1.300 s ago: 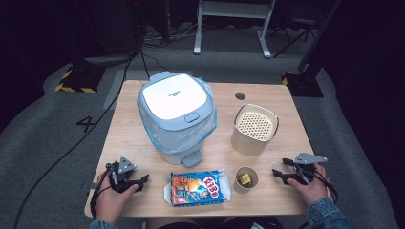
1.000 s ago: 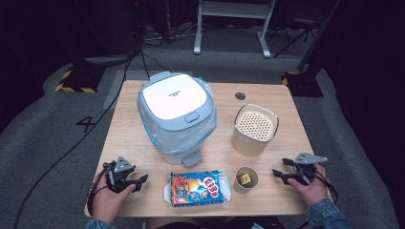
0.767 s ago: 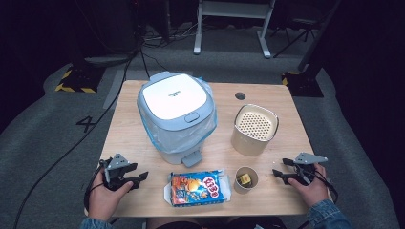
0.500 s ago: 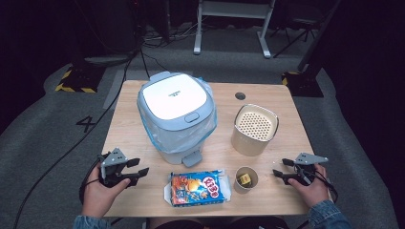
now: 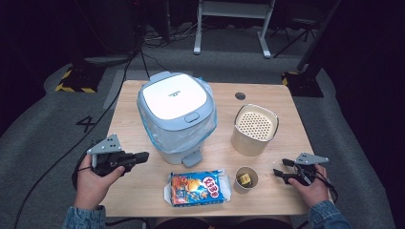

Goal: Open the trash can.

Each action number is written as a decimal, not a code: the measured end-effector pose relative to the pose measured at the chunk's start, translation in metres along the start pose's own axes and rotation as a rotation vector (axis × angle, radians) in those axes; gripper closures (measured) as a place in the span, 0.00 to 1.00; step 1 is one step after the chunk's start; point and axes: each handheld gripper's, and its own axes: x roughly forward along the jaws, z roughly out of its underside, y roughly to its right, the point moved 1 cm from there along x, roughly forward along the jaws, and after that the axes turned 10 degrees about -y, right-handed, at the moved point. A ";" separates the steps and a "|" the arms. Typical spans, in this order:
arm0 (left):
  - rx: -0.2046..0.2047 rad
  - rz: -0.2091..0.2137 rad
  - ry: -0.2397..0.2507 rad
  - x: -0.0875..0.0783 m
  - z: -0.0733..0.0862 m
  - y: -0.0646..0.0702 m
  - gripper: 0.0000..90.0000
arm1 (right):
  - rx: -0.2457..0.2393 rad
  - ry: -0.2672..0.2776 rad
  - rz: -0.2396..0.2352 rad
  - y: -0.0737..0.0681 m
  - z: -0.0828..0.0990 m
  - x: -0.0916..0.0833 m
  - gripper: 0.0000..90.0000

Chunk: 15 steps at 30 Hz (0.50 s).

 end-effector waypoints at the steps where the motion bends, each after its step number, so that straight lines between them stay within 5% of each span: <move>1: 0.020 0.011 0.004 -0.003 -0.008 0.001 1.00 | -0.001 0.001 -0.001 0.000 0.000 0.000 0.40; 15: 0.140 0.097 0.051 -0.016 -0.076 0.013 1.00 | -0.003 0.001 -0.001 0.000 0.000 0.000 0.41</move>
